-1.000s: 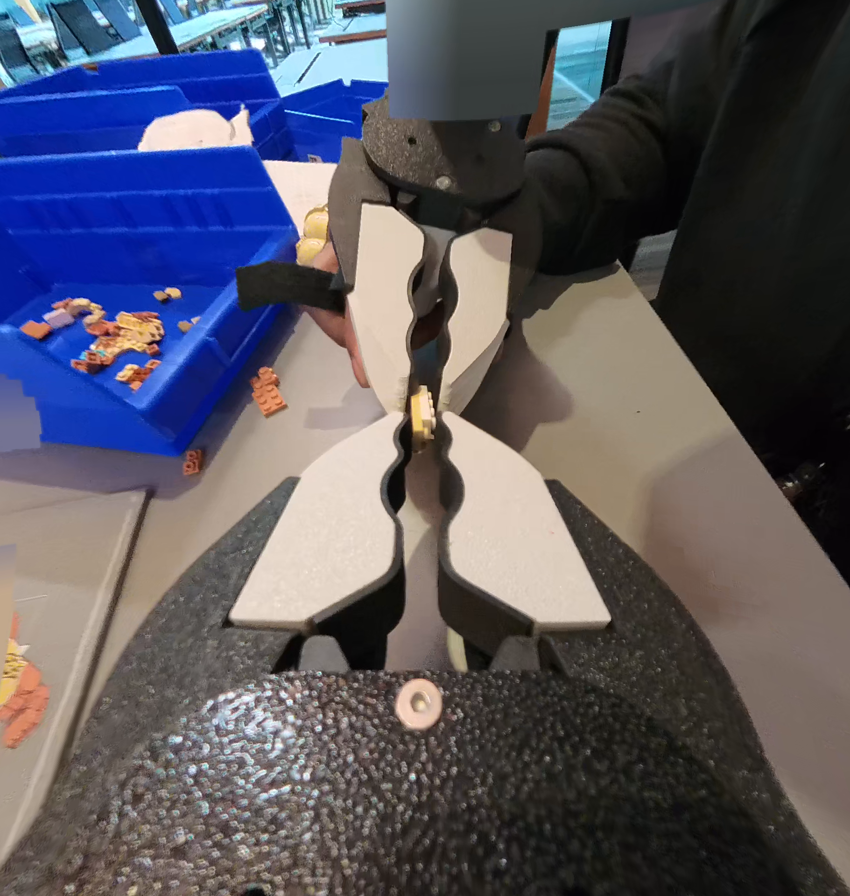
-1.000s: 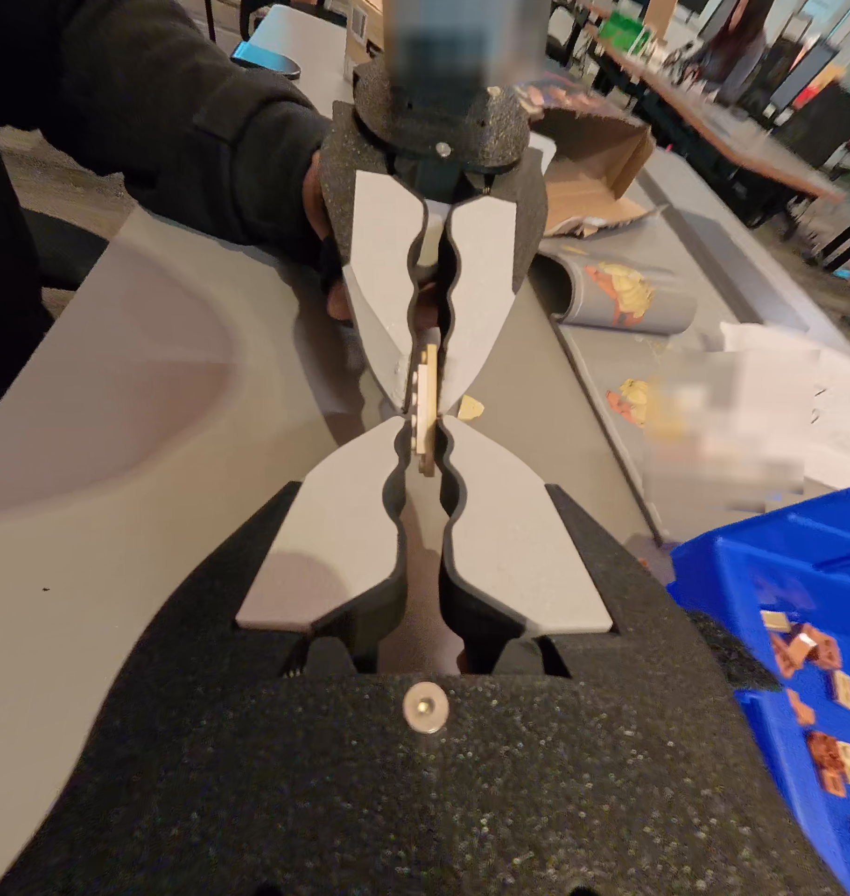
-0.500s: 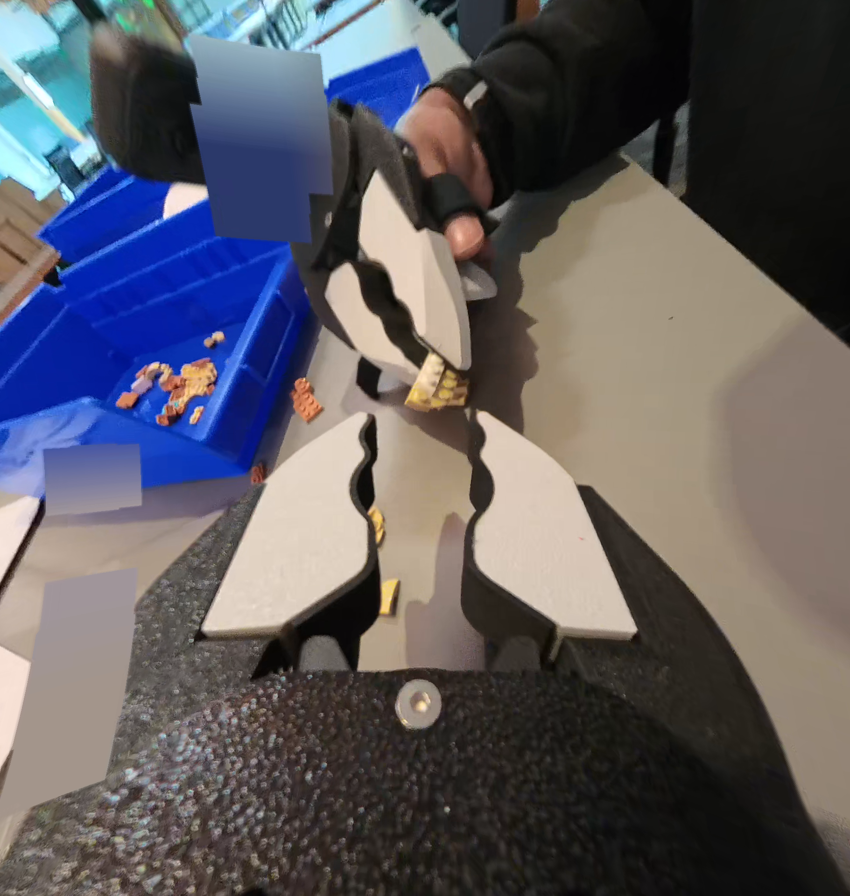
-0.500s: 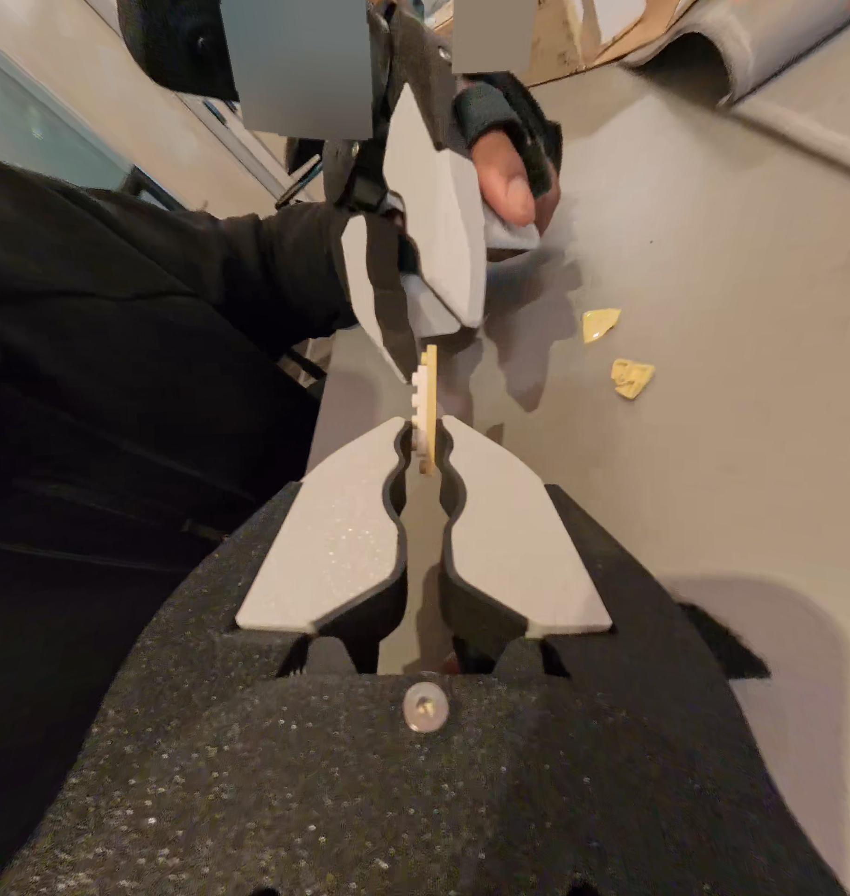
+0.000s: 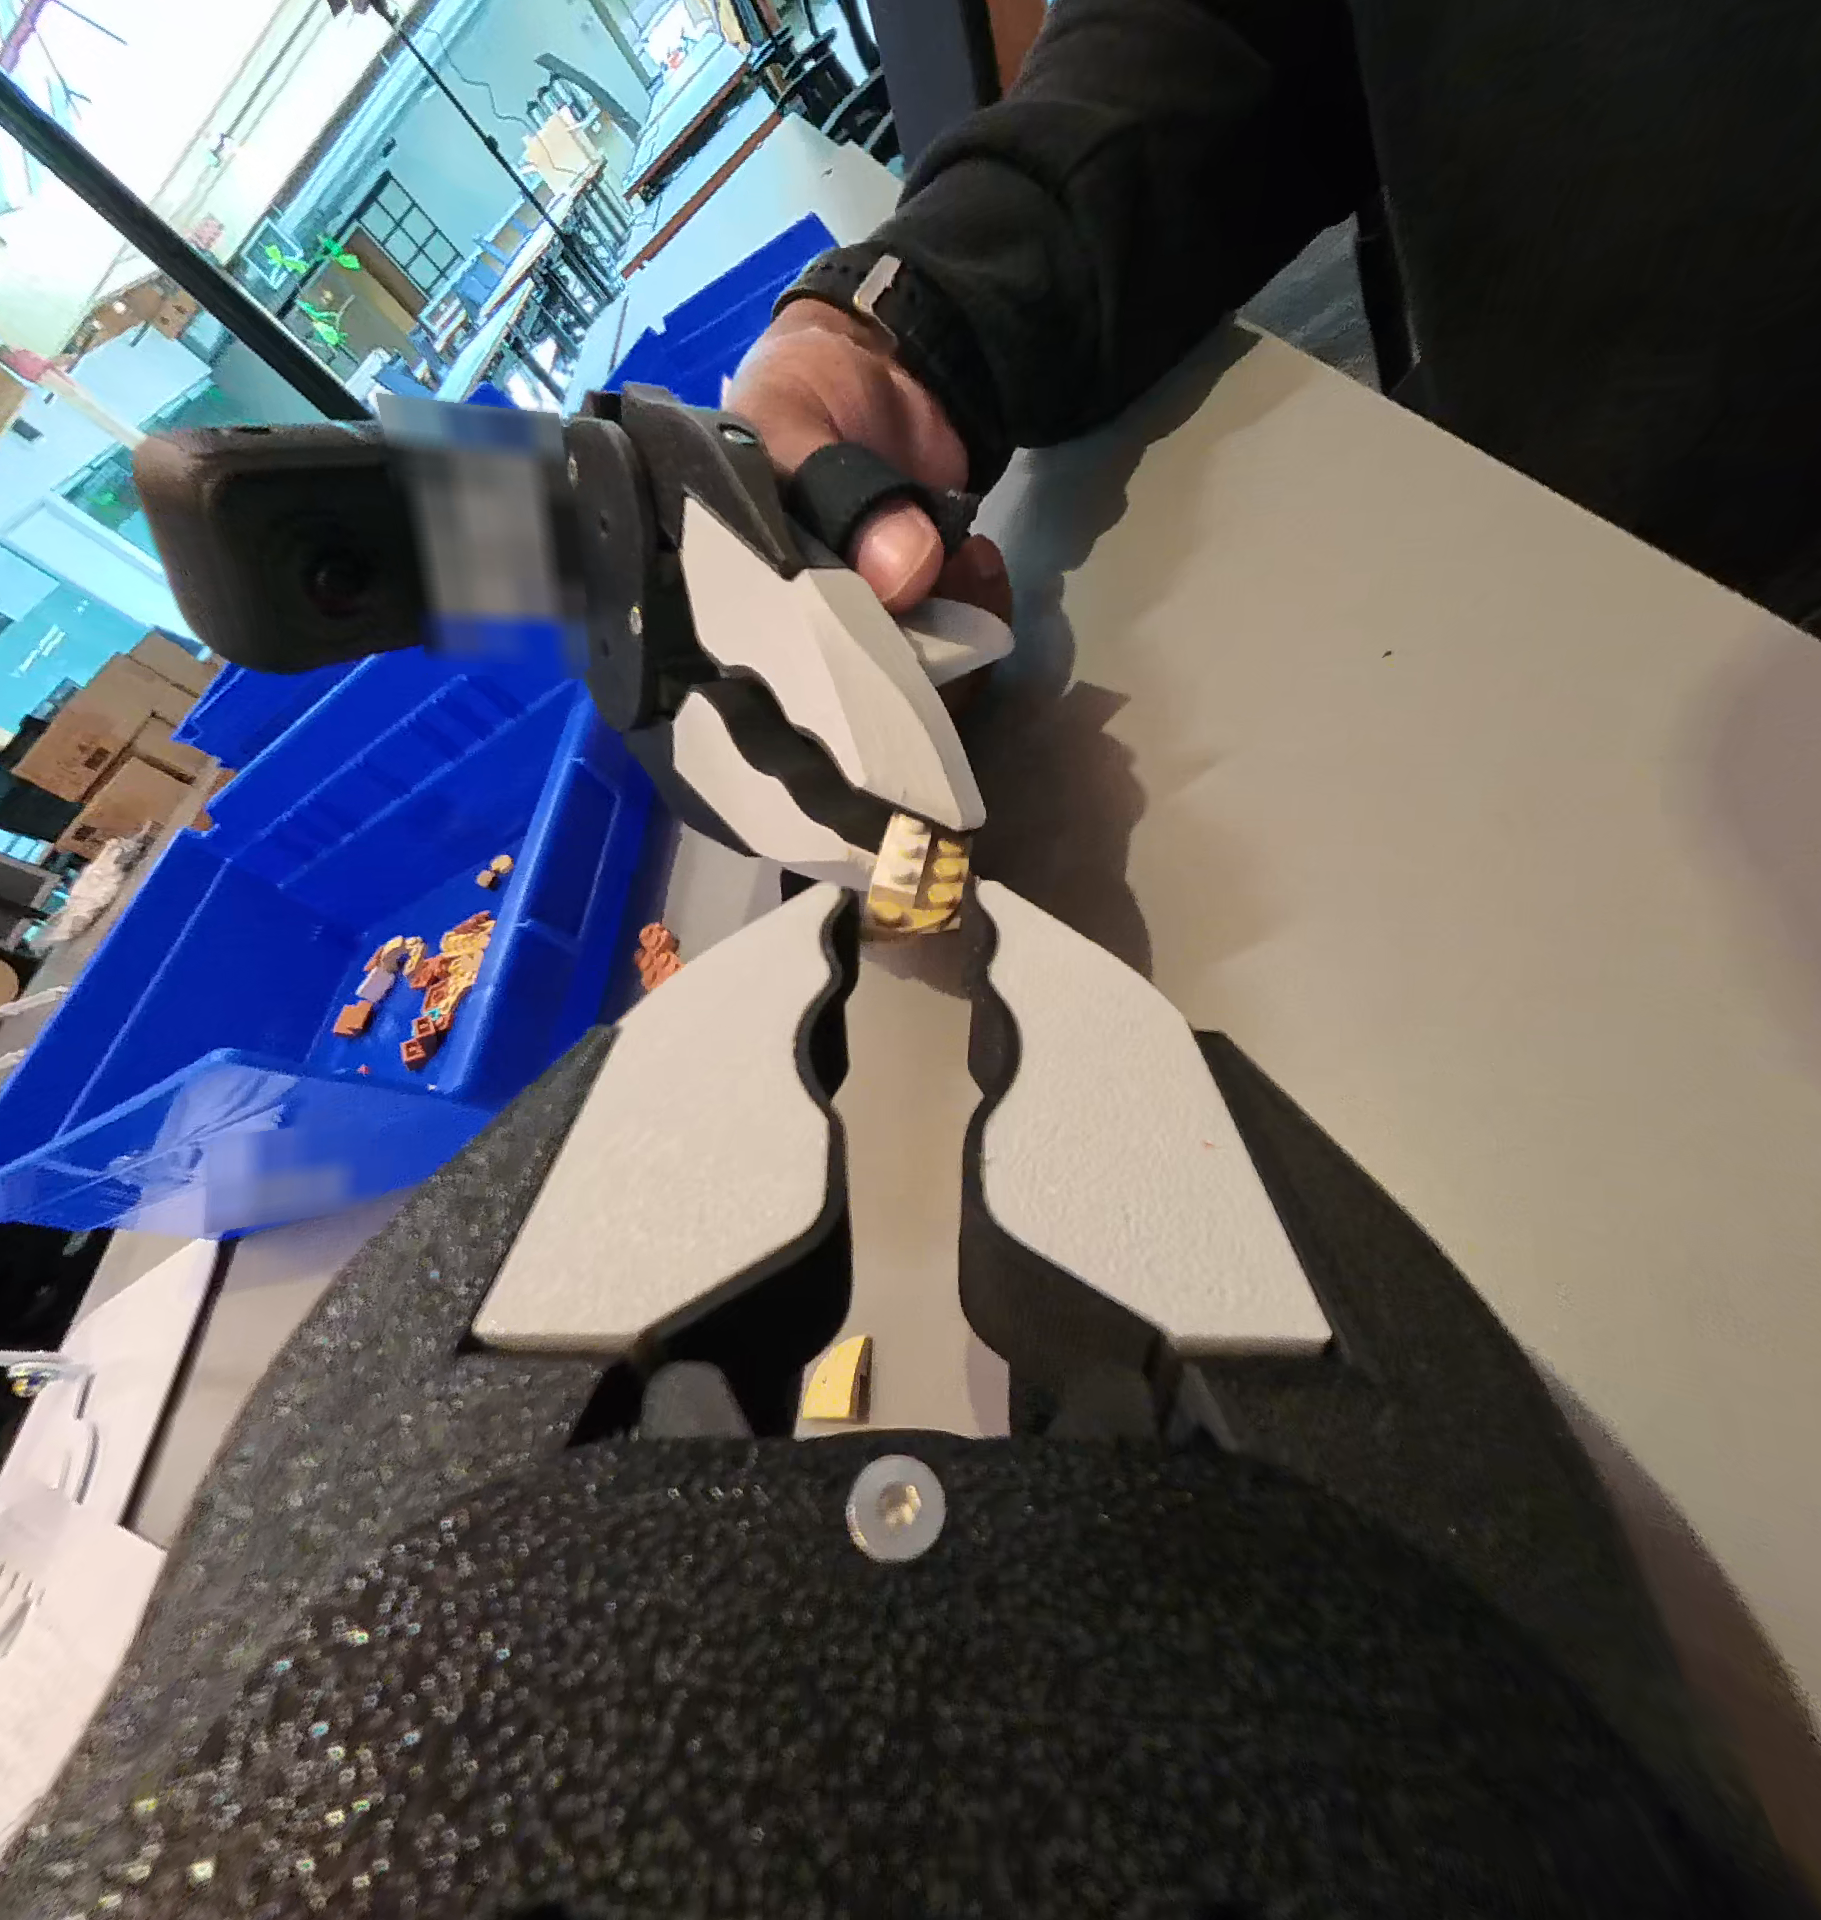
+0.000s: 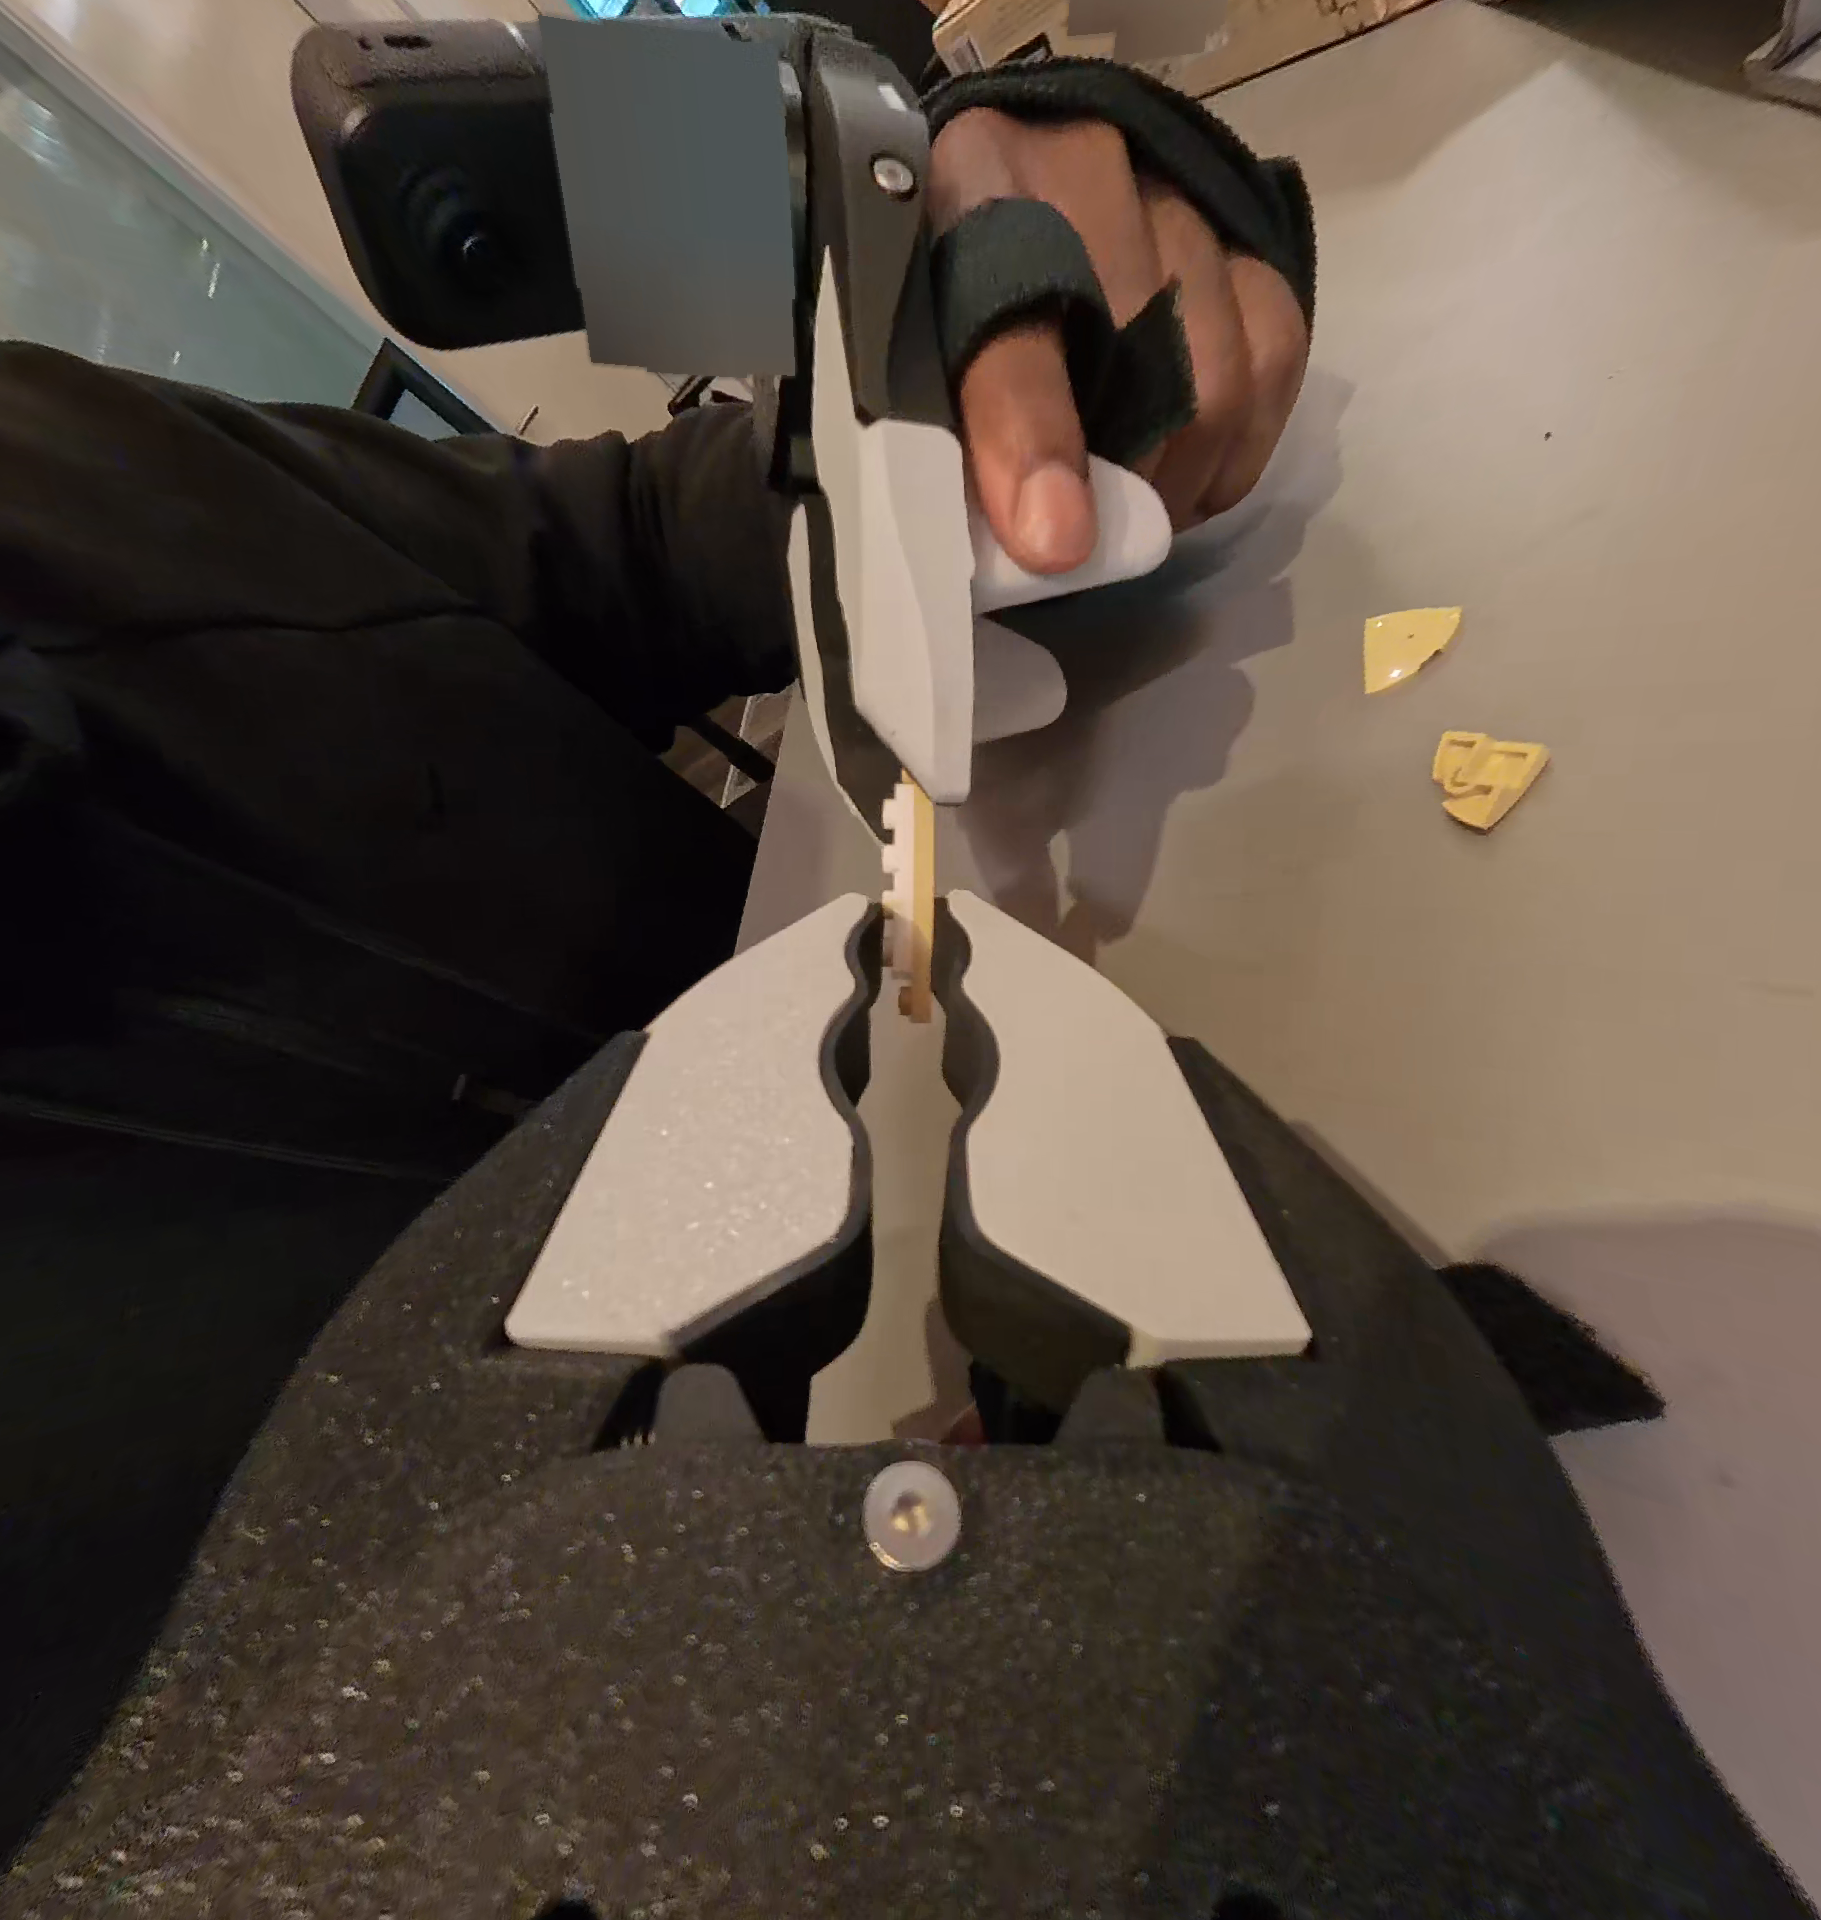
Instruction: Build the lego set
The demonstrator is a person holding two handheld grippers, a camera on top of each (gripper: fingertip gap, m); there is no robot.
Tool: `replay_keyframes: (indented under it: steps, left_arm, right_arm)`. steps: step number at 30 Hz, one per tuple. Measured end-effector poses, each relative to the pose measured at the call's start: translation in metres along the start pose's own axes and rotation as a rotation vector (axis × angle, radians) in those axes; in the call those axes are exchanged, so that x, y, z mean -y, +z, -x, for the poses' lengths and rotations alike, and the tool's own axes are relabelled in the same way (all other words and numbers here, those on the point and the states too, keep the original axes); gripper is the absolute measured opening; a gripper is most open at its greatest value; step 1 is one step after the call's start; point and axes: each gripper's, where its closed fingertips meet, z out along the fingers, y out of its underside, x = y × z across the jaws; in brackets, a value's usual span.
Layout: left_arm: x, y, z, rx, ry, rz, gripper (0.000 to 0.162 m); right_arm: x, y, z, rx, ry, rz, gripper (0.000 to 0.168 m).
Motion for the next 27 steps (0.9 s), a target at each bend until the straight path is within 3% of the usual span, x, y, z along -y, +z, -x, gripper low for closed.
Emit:
replay_keyframes:
  steps: [5,8,14,25,26,27]
  left_arm:
    - [0.0,-0.001,-0.004,-0.008,0.015,0.012,0.017]
    - [0.005,-0.001,-0.002,0.002,-0.006,-0.015,0.015]
    - [0.005,0.002,-0.005,-0.012,-0.01,-0.014,0.015]
    - [0.007,0.003,-0.005,0.001,-0.013,-0.024,0.015]
    - [0.007,0.003,-0.003,0.007,-0.02,-0.028,0.015]
    - [0.008,0.002,-0.001,0.016,-0.026,-0.034,0.015]
  right_arm:
    - [0.0,0.002,0.0,-0.005,-0.006,-0.003,0.009]
    - [0.007,-0.001,-0.002,-0.004,0.005,-0.048,0.021]
    - [0.007,0.004,0.006,0.019,-0.03,-0.042,0.009]
    - [0.008,0.003,0.007,0.011,-0.063,-0.043,0.009]
    - [0.01,0.003,0.007,0.007,-0.062,-0.055,0.011]
    - [0.012,0.003,0.005,-0.007,-0.06,-0.063,0.026]
